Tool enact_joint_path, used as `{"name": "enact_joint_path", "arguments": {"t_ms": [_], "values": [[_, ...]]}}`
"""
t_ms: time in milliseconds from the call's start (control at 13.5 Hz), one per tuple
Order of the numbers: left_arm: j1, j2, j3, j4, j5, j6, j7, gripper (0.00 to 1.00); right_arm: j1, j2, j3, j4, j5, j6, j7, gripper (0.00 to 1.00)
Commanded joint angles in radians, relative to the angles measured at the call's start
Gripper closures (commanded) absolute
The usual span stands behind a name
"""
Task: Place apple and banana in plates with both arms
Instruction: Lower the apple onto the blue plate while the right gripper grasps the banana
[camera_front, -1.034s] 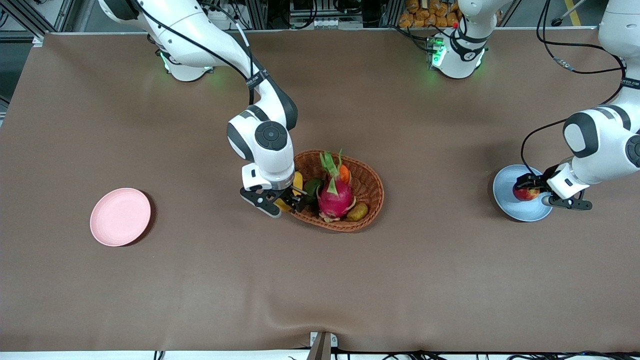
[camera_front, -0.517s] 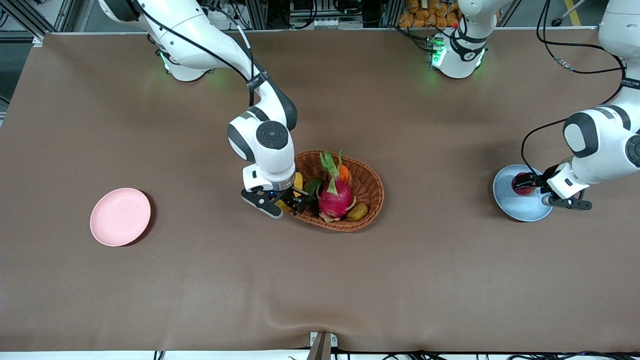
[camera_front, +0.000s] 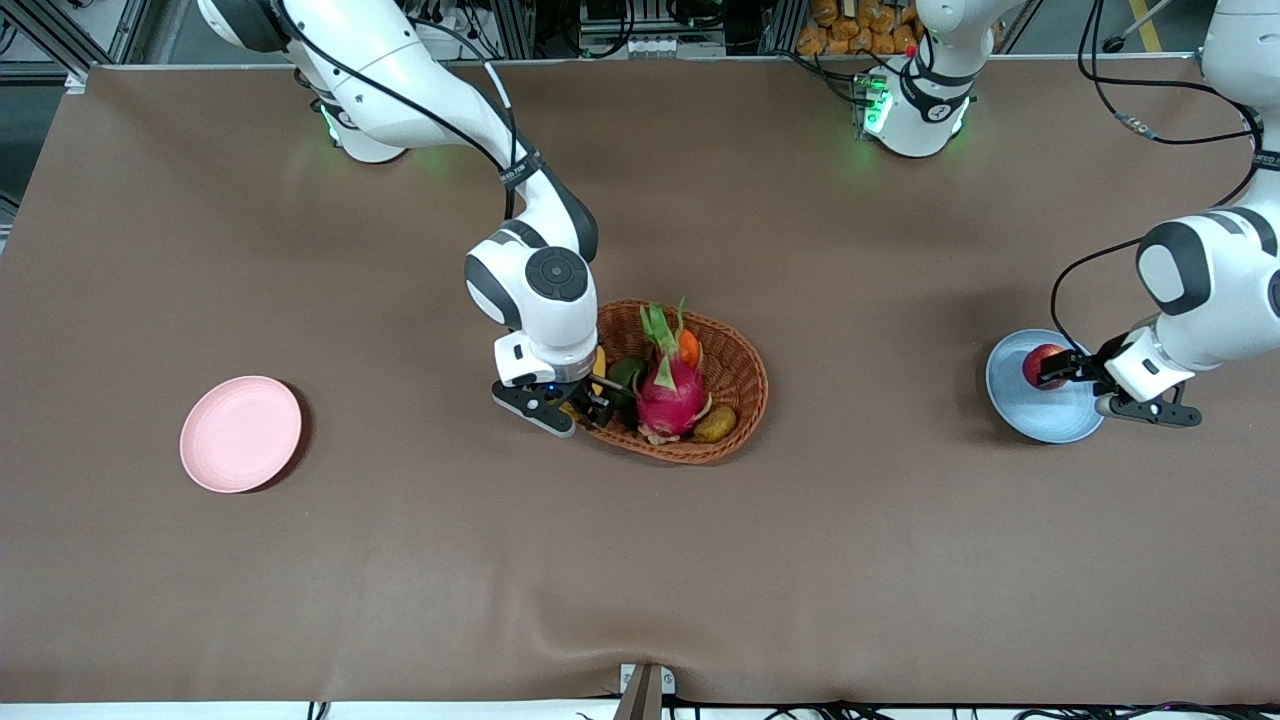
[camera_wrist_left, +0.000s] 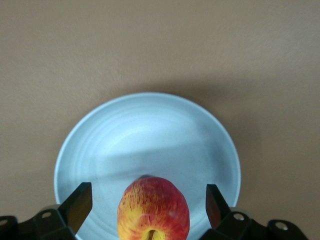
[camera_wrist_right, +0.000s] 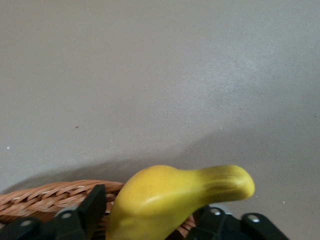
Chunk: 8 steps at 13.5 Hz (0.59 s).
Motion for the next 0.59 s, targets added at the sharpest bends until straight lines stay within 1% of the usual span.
{"name": "enact_joint_path", "arguments": {"t_ms": [0, 74, 222, 517], "values": [[0.008, -0.026, -0.021, 0.086, 0.016, -0.126, -0.004, 0.00, 0.011, 0.007, -0.006, 0.009, -0.030, -0.008, 0.029, 0.92], [0.008, -0.025, -0.033, 0.124, 0.016, -0.174, -0.007, 0.00, 0.011, 0.004, -0.006, 0.012, -0.030, -0.011, 0.029, 1.00], [0.006, -0.025, -0.046, 0.173, 0.016, -0.234, -0.013, 0.00, 0.005, -0.002, -0.006, 0.015, -0.030, -0.014, 0.026, 1.00], [0.006, -0.026, -0.053, 0.216, 0.016, -0.284, -0.010, 0.00, -0.008, -0.022, -0.005, 0.044, -0.024, -0.035, 0.009, 1.00]]}}
